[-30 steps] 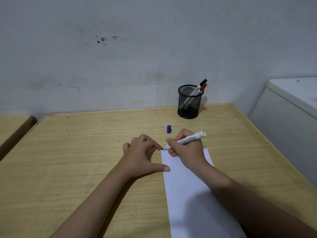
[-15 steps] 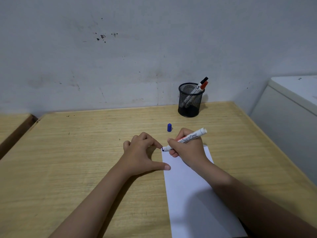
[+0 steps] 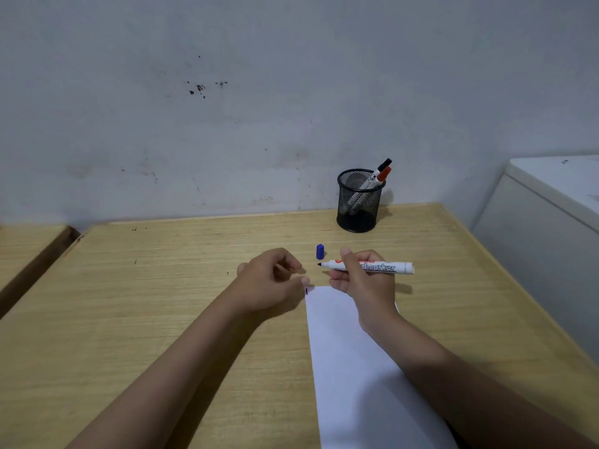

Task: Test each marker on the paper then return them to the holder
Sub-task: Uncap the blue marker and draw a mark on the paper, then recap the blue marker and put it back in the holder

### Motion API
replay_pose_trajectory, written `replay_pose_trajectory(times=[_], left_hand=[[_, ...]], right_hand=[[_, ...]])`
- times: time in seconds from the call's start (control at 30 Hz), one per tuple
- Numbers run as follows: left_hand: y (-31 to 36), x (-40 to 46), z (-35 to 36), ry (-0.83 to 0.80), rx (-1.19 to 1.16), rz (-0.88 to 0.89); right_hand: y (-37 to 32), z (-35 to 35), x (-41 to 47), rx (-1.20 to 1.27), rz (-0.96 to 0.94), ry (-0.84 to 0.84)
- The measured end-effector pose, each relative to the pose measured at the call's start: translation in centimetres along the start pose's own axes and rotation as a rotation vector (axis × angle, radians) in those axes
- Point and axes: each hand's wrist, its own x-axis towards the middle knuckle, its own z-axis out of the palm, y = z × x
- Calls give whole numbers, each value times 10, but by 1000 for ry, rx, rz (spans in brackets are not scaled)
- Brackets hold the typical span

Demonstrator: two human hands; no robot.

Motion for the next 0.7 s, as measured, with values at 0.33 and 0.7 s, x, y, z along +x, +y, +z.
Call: replay_pose_trajectory(times=[0.33,0.7], left_hand=[[34,57,15,-24,82,104],[43,31,2,81,-714,-45]], right_hand=[[-10,-1,-3,105,-14,73],[-32,-5,-10,-34,-250,16]])
